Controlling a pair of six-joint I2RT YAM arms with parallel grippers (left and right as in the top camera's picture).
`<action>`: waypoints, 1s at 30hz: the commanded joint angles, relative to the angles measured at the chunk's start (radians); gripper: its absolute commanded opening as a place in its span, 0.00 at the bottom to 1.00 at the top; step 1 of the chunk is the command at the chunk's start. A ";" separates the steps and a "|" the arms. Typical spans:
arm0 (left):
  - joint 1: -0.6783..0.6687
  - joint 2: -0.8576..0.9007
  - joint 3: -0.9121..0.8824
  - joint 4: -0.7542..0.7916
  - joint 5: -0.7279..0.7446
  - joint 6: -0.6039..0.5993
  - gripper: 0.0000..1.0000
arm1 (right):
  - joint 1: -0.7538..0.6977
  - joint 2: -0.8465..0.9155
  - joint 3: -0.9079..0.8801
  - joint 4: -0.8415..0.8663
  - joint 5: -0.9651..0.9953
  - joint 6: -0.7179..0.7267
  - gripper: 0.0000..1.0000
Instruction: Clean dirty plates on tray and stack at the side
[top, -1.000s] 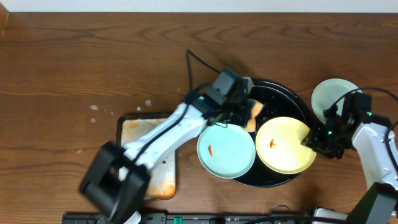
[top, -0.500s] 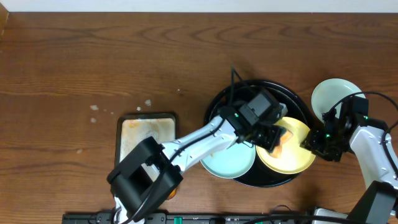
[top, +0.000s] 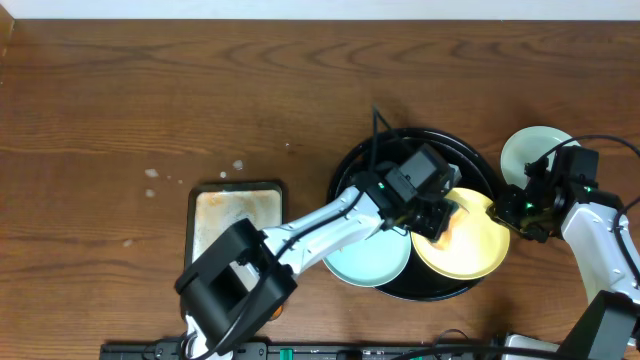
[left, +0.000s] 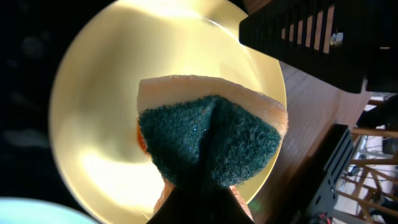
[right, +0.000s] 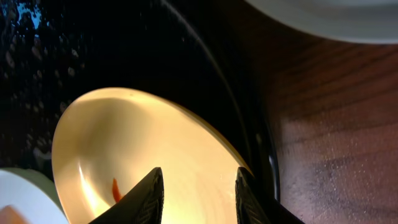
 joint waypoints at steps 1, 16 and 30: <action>-0.012 0.050 0.031 0.022 -0.029 0.020 0.08 | 0.016 -0.034 0.004 -0.023 -0.017 0.018 0.35; -0.066 0.172 0.206 -0.141 -0.244 0.125 0.08 | 0.016 -0.225 0.005 -0.164 -0.014 0.018 0.37; -0.062 0.212 0.207 -0.069 -0.079 0.081 0.08 | 0.016 -0.225 0.005 -0.193 -0.014 0.019 0.37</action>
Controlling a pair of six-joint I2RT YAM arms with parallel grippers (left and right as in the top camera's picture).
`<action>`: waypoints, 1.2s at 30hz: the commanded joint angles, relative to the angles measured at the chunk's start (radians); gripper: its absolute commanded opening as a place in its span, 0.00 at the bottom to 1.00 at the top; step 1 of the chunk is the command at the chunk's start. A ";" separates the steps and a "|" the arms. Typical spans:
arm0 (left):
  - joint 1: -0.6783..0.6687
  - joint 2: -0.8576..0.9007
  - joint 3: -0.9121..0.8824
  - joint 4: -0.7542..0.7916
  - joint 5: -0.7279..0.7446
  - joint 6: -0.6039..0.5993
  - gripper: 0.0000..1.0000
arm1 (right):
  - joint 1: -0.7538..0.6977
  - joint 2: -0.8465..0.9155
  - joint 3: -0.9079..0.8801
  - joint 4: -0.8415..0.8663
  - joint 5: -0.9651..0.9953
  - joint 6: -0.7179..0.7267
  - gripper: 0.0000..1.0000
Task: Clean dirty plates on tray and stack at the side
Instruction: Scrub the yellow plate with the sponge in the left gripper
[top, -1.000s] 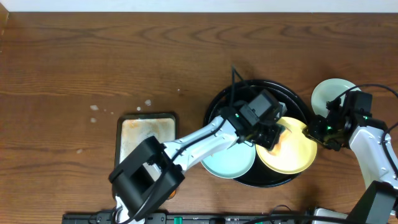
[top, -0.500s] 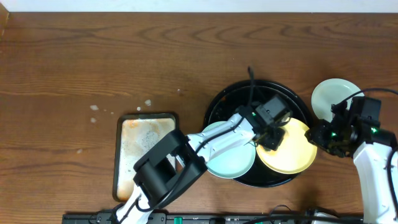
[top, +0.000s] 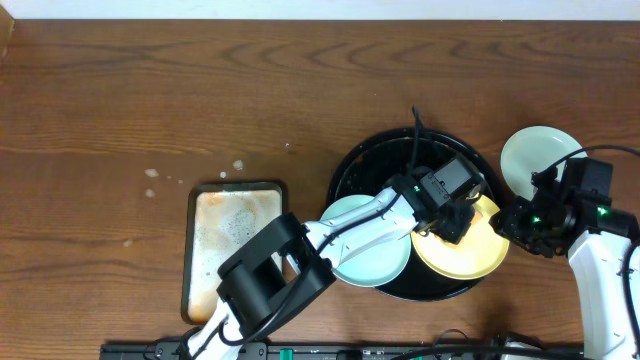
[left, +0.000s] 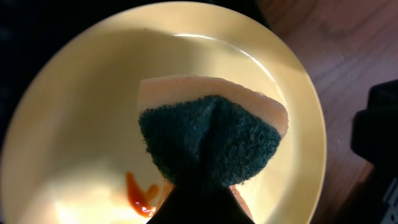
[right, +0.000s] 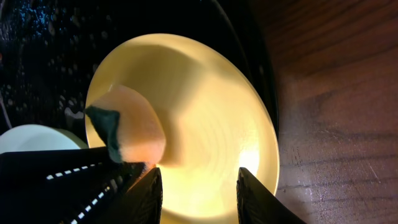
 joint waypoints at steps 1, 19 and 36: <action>0.011 0.047 0.018 0.002 0.070 0.002 0.08 | 0.016 -0.007 0.005 -0.003 -0.008 0.011 0.37; 0.044 0.112 0.017 -0.071 -0.032 0.066 0.08 | 0.016 -0.007 0.005 -0.017 -0.003 0.011 0.37; 0.046 0.112 0.068 -0.100 -0.324 0.113 0.08 | 0.016 -0.007 -0.006 -0.048 0.049 -0.035 0.38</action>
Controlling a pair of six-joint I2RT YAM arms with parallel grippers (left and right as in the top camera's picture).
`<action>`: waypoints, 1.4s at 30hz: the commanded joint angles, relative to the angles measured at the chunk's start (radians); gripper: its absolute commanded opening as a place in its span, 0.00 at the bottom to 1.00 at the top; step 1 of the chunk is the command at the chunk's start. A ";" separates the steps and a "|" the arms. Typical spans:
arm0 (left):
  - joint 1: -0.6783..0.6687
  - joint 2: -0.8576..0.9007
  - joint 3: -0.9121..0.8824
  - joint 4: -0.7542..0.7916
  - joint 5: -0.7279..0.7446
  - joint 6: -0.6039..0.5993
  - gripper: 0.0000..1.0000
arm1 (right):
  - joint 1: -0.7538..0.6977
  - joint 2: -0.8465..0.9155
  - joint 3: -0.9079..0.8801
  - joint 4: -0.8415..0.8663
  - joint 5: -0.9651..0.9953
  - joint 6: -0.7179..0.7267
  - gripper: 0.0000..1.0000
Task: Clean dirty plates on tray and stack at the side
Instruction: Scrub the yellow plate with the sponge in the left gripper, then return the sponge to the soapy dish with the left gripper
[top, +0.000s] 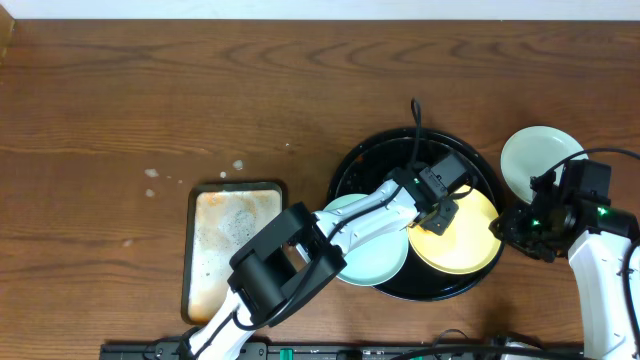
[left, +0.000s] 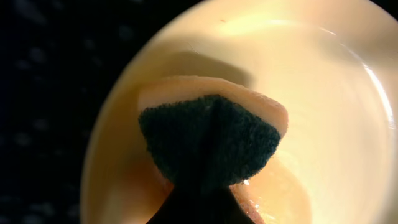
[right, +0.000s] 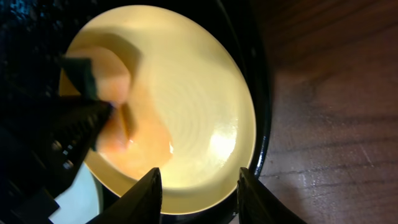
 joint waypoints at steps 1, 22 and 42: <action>0.013 0.036 0.024 -0.010 -0.156 0.020 0.07 | 0.016 -0.007 -0.009 -0.006 0.029 -0.026 0.38; 0.052 -0.016 0.277 -0.243 -0.272 0.023 0.08 | 0.016 -0.006 -0.011 0.006 0.029 -0.026 0.43; 0.445 -0.492 0.277 -0.741 -0.271 -0.074 0.08 | 0.016 -0.006 -0.011 0.074 0.185 0.009 0.48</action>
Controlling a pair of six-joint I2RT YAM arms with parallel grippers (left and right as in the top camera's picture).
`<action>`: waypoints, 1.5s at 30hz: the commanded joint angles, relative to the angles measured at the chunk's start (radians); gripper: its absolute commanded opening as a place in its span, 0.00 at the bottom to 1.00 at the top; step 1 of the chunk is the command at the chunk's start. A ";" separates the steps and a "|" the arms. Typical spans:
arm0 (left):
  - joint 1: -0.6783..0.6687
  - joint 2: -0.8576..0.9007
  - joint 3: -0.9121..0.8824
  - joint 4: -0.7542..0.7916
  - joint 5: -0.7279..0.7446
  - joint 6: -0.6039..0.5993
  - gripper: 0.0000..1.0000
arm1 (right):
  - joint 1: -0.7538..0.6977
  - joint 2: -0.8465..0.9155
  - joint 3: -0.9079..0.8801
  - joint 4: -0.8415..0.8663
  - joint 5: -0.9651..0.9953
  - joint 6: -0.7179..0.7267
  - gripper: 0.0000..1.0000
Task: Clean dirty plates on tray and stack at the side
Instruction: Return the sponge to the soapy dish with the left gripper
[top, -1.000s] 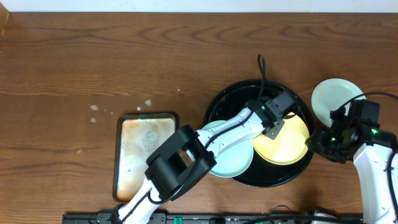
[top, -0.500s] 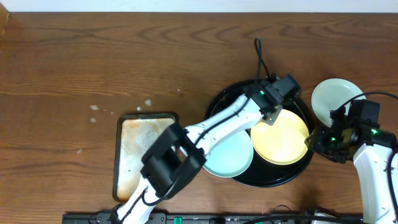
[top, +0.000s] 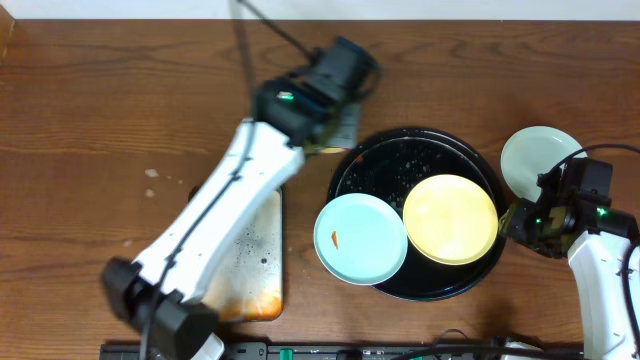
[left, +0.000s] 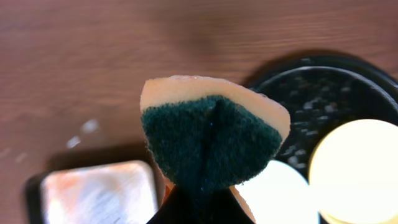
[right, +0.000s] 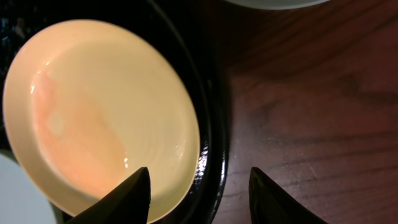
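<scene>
The round black tray (top: 420, 150) holds a yellow plate (top: 450, 220) and a light blue plate (top: 360, 240). The blue one carries a small red smear. A faint orange film lies on the left half of the yellow plate (right: 93, 106). My left gripper (left: 202, 199) is raised high over the table, left of the tray's back, shut on the orange sponge (left: 214, 134), green scouring side toward the camera. My right gripper (right: 199, 199) is open at the tray's right rim (right: 214, 143), with nothing between its fingers. A pale green plate (top: 540, 155) lies on the table to the right.
A rectangular metal baking tray (top: 235, 280) with rusty stains lies left of the black tray, partly hidden by my left arm. Small white crumbs (top: 152, 174) dot the table further left. The black tray (left: 298, 81) is flecked with water drops.
My left gripper with the sponge has left the yellow plate and now hangs high over the table behind the baking tray. My right gripper's fingers stand wider apart, beside the tray rim.
At first the yellow plate stuck out over the tray's right rim, between my right fingers, with the sponge above it. A red smear showed on it, then it was an orange film under the sponge, the plate flat in the tray. Now the sponge is away.
</scene>
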 joint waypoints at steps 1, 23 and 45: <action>0.064 -0.051 0.014 -0.064 -0.010 -0.011 0.07 | 0.016 -0.006 -0.005 0.010 0.059 0.037 0.47; 0.220 -0.097 -0.285 -0.331 -0.022 -0.038 0.08 | 0.016 -0.006 -0.292 0.406 -0.100 -0.033 0.30; 0.279 -0.237 -0.769 0.008 -0.008 -0.046 0.08 | 0.016 0.008 -0.380 0.581 -0.081 0.061 0.02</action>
